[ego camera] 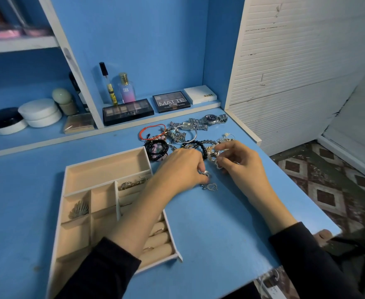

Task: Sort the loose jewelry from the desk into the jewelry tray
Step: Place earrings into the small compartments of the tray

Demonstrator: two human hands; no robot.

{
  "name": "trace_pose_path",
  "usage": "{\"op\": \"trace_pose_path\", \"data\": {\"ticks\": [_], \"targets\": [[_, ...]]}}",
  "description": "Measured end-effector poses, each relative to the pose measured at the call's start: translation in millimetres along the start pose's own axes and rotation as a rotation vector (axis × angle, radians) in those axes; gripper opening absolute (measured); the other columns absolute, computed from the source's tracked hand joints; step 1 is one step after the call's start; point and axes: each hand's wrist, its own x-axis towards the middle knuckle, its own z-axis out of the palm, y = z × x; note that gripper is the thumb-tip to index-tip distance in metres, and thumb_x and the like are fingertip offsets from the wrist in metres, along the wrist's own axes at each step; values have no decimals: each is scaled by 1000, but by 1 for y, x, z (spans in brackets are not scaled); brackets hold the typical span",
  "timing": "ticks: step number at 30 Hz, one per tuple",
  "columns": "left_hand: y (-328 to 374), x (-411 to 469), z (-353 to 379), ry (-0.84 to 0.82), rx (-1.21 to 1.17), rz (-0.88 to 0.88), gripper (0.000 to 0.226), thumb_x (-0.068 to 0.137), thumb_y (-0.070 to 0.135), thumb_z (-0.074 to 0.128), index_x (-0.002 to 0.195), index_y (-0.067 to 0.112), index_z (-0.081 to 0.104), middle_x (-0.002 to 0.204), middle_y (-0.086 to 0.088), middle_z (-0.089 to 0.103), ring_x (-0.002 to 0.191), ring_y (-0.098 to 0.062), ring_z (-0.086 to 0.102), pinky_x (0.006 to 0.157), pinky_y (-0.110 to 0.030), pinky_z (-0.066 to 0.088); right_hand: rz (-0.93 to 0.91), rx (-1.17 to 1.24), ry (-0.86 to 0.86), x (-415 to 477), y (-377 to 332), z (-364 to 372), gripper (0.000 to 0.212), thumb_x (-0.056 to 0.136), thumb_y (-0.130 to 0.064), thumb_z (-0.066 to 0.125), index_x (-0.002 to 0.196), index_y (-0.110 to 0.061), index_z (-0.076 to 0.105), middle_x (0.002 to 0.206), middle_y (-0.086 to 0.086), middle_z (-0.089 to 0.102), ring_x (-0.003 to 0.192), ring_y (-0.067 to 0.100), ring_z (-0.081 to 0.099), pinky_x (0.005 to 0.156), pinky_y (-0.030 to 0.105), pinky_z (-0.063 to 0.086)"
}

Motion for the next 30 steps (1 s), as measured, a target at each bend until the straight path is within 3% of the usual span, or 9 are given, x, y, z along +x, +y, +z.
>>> {"op": "trace_pose_path", "data": {"ticks": [4,7,13,17,21,24,26,28,30], "targets": [[0,-1,-1,51,-120,-13,22,74,26,76,70,27,54,72,11,61,75,-12,60,75,-32,49,-17,-8,13,-1,0,-1,25,81,0,58,87,-23,65,66,-2,62,60,10,54,70,39,50],[-3,-4,-3,124,-232,-16,16,75,20,75,73,26,61,65,14,59,61,-3,57,65,-23,46,-28,-11,32,-1,-1,-1,27,82,0,57,87,-25,64,70,-2,63,61,13,55,69,42,51],[-12,-22,-19,263,-338,-13,10,78,17,71,86,24,71,70,15,64,68,1,59,63,-6,42,-67,13,30,-5,-3,4,35,82,4,55,85,-30,62,73,2,63,62,23,59,67,40,50],[-31,-46,-31,337,-441,-52,14,79,15,70,88,26,71,78,10,69,72,-2,65,68,-12,51,-85,80,-34,-10,-9,14,35,80,11,55,92,-21,64,74,3,63,67,16,61,66,29,53],[-62,-74,-42,423,-567,-150,18,80,10,68,82,28,70,74,3,69,67,-14,70,68,-32,57,-152,130,-149,-19,-28,33,38,77,14,56,91,-20,64,77,0,62,69,11,58,63,18,48],[-82,-95,-51,475,-552,-204,21,80,6,67,79,28,68,74,0,68,66,-12,70,64,-23,56,-226,149,-241,-25,-48,50,43,76,16,56,89,-23,63,76,0,61,68,14,58,65,26,49],[-94,-107,-56,490,-529,-240,18,80,7,68,81,25,70,74,0,69,65,-11,69,66,-24,57,-284,151,-307,-27,-60,62,45,76,16,56,89,-26,62,75,-2,61,67,14,57,65,26,49],[-104,-117,-57,479,-503,-263,17,80,9,69,81,25,70,73,3,69,65,-9,69,70,-27,56,-339,121,-369,-28,-69,72,40,77,14,58,92,-23,63,75,-1,61,68,13,57,68,25,50],[-109,-122,-56,429,-460,-276,16,79,9,69,80,25,70,70,6,69,60,-5,67,68,-20,52,-372,76,-404,-29,-76,82,38,76,12,61,93,-22,64,76,-1,60,68,13,56,71,27,52]]}}
